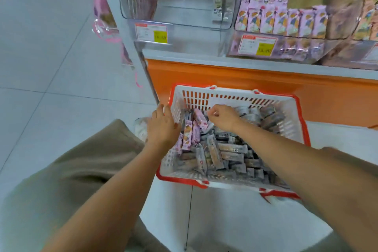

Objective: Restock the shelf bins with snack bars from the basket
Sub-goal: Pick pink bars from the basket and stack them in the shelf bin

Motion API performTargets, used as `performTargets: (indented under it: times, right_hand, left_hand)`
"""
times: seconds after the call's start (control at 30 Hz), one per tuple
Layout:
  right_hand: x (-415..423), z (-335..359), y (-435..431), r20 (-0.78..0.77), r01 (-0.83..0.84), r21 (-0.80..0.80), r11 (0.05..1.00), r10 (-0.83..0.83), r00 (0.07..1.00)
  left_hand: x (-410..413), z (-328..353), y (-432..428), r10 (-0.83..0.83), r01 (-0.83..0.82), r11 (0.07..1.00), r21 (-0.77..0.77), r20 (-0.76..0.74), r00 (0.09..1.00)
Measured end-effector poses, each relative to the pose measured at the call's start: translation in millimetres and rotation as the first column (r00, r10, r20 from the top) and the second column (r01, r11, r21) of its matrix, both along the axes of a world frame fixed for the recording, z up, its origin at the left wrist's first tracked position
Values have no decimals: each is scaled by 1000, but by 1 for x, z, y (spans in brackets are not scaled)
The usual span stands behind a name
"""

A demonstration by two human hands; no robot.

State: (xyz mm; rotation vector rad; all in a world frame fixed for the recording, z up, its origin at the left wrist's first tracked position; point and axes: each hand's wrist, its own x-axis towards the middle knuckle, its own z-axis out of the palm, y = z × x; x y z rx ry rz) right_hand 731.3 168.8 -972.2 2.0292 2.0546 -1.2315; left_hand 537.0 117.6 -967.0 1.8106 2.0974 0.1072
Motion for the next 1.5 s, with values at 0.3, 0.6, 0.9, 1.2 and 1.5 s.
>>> performTargets:
  times: [0.3,0.6,0.9,1.2,1.5]
  right_hand:
    - [-17,-91,15,58,130,-118,984,-124,991]
    - [-38,-134,30,299,137,50,989,-146,943]
    - [-3,-71,29,-100,178,62,982,-172,980]
    - [56,67,18,-379,55,196,979,23,925]
    - [75,142,-16,-699,534,168,829,-281,657]
  left_hand:
    - [-7,-35,6,4,-16,998,64,185,983]
    - [-6,-49,11,7,-31,994,102,227,974]
    - [0,-32,23,-47,49,997,66,-39,998]
    - [54,29,30,-345,347,937,37,246,906]
    - [114,105,19,-254,128,947,295,438,862]
